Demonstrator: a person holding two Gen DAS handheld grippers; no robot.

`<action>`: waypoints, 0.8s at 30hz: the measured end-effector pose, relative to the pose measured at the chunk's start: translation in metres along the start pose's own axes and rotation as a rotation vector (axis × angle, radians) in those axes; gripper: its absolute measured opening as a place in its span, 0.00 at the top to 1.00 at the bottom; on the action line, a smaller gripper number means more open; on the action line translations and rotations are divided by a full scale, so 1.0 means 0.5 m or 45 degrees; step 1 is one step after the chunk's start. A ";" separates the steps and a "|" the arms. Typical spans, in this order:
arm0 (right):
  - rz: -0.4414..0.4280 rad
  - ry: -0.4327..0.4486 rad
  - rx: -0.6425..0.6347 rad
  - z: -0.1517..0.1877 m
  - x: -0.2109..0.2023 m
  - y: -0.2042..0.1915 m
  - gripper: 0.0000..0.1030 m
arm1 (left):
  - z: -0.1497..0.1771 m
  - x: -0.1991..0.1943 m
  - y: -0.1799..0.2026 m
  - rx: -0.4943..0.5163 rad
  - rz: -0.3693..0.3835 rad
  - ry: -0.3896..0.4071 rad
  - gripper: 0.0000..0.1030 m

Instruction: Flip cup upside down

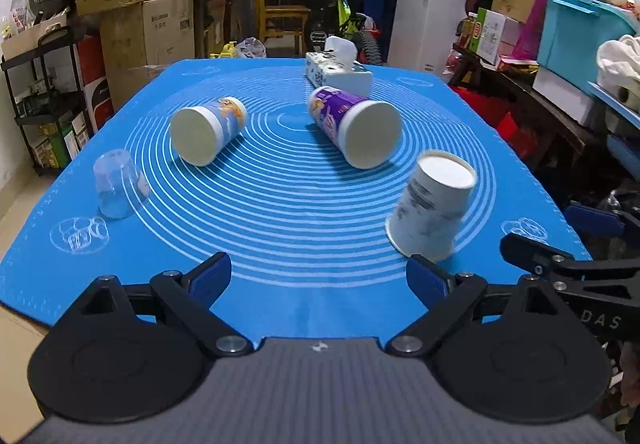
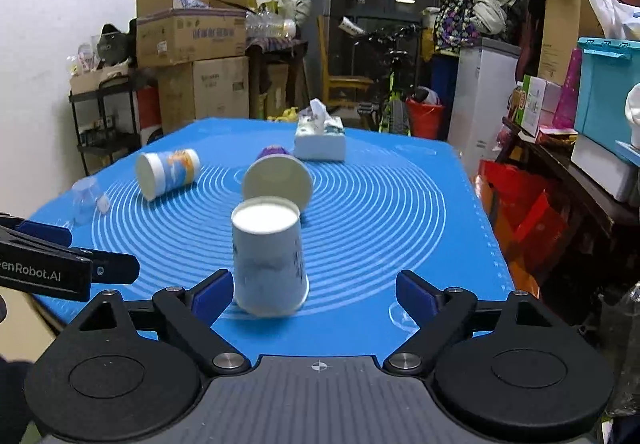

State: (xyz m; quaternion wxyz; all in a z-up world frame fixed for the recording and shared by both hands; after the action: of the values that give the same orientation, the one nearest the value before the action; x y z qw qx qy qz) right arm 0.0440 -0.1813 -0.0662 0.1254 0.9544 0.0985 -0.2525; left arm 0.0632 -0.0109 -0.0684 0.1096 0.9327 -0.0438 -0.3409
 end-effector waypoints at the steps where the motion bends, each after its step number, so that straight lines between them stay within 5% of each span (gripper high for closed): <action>1: -0.004 -0.004 -0.003 0.004 -0.005 -0.001 0.13 | 0.005 -0.004 0.004 -0.001 0.004 0.002 0.09; 24: -0.024 -0.022 0.008 0.030 -0.041 0.003 0.13 | 0.035 -0.018 0.030 0.064 -0.004 0.026 0.09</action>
State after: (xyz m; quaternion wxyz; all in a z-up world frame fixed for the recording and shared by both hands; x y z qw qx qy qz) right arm 0.0201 -0.1896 -0.0680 0.1208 0.9516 0.1054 -0.2623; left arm 0.0449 -0.0273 -0.0722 0.0859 0.9387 -0.0499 -0.3302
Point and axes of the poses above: each gripper's, at about its wrist camera, not at the fingertips, and x roughly the way its jaws point, y to its right, z to its underside, the point moved 9 cm from there along x, roughly the way its jaws point, and after that the axes turned 12 degrees about -x, right-handed, at the moved point
